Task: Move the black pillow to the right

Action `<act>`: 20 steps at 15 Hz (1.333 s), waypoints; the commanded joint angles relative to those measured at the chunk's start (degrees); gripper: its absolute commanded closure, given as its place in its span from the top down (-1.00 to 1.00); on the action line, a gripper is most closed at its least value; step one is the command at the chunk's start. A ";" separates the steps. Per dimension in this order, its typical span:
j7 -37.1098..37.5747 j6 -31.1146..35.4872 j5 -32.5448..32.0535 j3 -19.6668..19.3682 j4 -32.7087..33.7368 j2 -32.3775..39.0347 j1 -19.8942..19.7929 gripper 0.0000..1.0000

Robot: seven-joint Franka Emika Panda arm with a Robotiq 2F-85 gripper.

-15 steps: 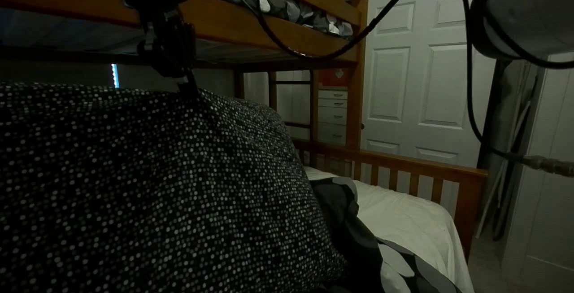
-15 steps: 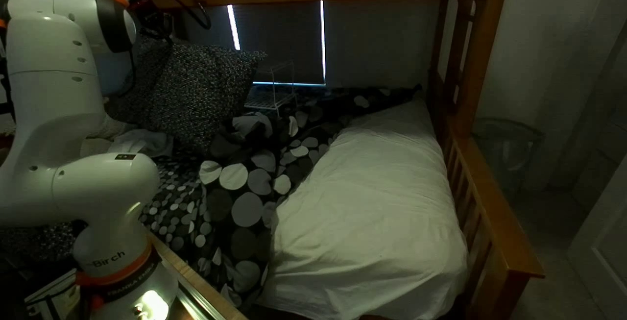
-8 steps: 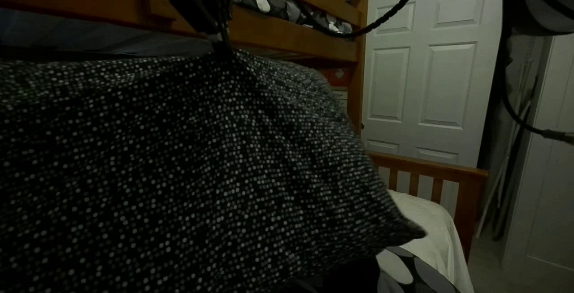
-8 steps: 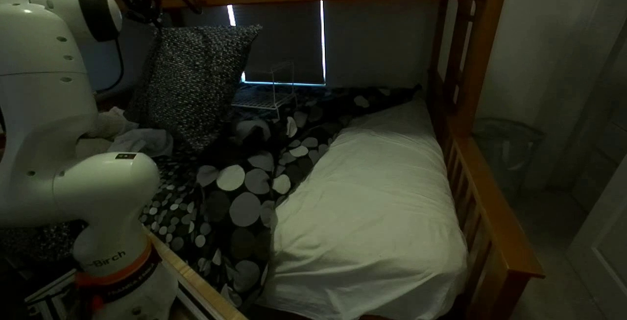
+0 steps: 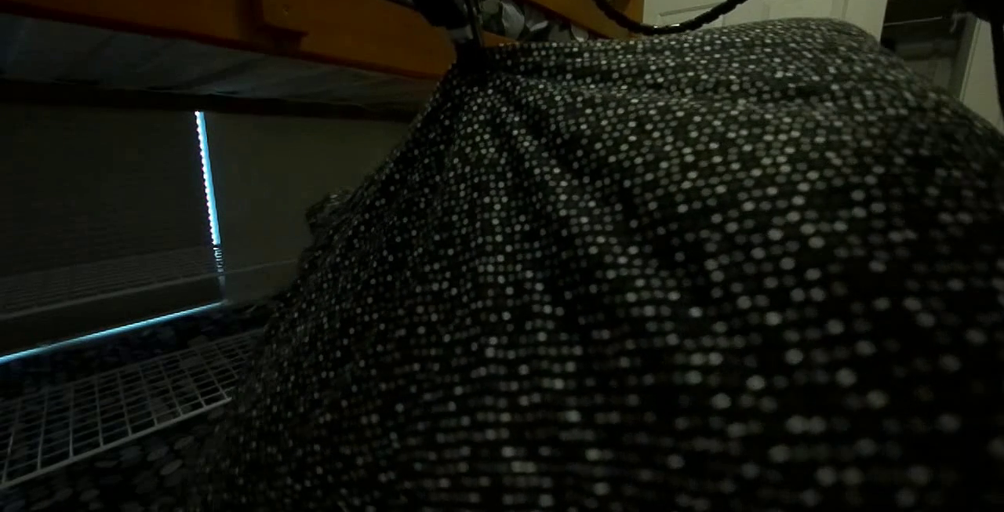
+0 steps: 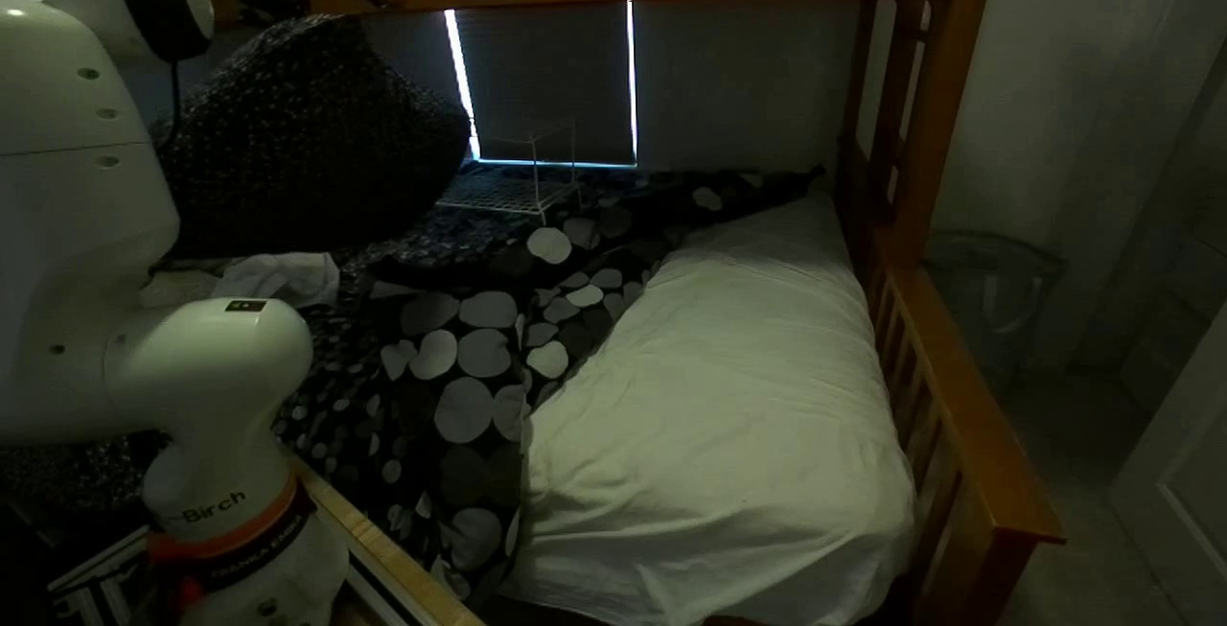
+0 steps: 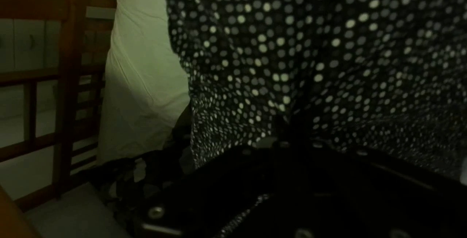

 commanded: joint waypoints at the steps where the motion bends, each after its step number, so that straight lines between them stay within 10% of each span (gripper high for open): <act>1: 1.23 8.51 -1.40 -1.06 -14.08 -9.88 -2.34 -0.99; 6: 6.89 22.44 -4.20 -3.58 -29.00 -17.31 -4.58 -0.99; 9: 8.90 32.08 -5.09 0.55 -38.05 -21.19 -13.15 -0.99; 10: 6.92 27.05 -2.40 2.74 -29.94 -15.08 -14.13 -0.95; 20: 7.96 31.35 -2.32 4.12 -36.68 -19.01 -17.34 -0.95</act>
